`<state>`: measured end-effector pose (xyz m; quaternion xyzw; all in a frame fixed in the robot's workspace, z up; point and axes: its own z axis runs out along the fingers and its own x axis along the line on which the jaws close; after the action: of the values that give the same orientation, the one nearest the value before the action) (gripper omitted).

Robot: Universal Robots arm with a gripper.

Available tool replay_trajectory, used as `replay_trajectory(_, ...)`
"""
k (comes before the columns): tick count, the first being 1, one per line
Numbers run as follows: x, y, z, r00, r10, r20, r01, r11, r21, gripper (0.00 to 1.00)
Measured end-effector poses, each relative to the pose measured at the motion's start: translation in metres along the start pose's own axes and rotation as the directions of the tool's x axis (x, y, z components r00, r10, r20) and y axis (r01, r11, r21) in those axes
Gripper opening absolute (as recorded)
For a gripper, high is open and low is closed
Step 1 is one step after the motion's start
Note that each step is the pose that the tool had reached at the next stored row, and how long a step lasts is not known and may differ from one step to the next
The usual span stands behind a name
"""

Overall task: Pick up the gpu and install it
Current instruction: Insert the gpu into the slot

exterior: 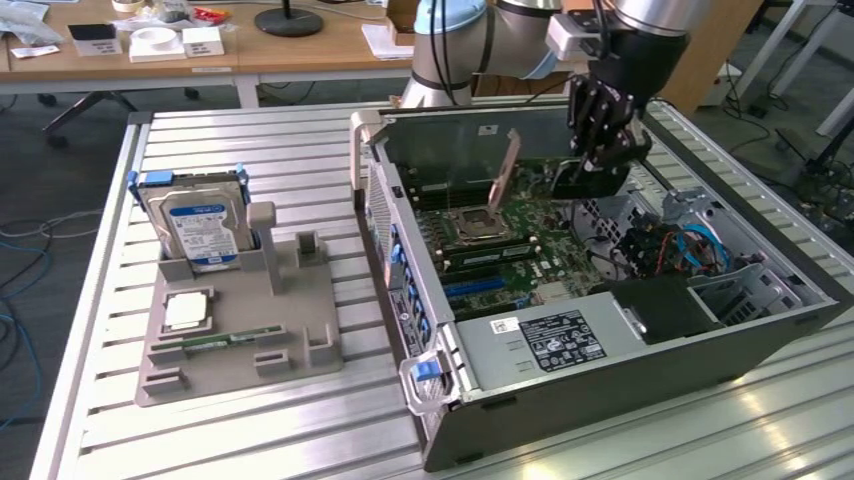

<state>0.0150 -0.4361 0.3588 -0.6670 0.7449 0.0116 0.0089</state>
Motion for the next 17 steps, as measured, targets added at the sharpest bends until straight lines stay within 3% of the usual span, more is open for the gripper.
replay_trajectory(4, 0.0004, 0.0020, 0.0028, 1.0000, 0.000, 0.0034, 0.000, 0.9999, 0.0114, 0.27)
replay_trajectory(17, 0.0031, 0.0098, 0.0049, 1.0000, -0.001, 0.0037, 0.001, 0.9999, 0.0117, 0.27)
